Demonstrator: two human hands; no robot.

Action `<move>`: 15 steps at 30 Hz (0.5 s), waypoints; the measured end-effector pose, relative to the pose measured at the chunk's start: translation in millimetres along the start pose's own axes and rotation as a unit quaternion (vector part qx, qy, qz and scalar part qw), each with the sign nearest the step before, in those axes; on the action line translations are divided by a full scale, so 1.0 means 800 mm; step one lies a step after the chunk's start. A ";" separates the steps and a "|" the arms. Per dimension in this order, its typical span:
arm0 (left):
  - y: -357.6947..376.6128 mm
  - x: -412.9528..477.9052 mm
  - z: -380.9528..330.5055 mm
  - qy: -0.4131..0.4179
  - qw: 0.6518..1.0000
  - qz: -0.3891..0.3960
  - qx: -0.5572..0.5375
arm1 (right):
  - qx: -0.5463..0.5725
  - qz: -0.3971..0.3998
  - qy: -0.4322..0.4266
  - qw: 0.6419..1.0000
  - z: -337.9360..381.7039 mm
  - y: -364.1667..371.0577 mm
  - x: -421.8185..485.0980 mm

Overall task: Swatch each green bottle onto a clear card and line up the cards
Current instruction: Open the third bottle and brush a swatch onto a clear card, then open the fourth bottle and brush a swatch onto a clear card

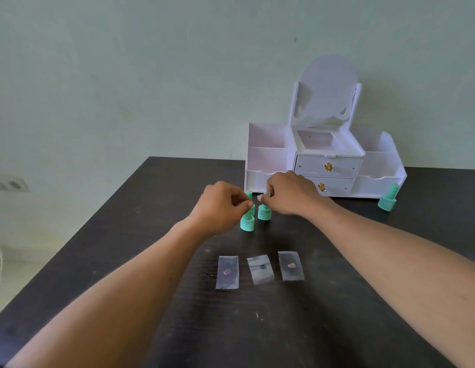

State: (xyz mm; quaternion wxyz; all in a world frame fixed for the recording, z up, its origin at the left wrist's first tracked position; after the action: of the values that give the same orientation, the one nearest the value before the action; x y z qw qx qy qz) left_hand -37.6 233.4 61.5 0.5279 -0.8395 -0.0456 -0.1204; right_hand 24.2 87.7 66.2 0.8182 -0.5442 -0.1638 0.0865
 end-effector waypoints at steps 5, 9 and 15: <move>-0.005 -0.004 -0.004 0.002 1.000 0.000 -0.001 | 0.007 0.014 0.023 1.000 -0.004 0.001 0.002; -0.012 -0.005 -0.011 0.005 1.000 -0.004 0.003 | 0.016 0.015 0.023 0.999 -0.002 -0.013 -0.007; -0.013 0.002 -0.050 0.019 1.000 -0.004 0.003 | 0.058 0.028 0.018 0.998 -0.021 -0.052 -0.032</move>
State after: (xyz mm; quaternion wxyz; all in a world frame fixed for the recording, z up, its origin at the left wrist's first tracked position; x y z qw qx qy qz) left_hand -44.7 202.2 87.6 0.5306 -0.8353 -0.0396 -0.1386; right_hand 4.5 48.5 94.1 0.8486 -0.5015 -0.1287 0.1090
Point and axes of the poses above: each hand's wrist, its own x-axis towards the middle knuckle, its own y-axis out of the palm, z = x × y, the point moved 8 cm from there along x, towards the middle knuckle, and after that the axes turned 14 degrees about x, right-handed, at the moved point
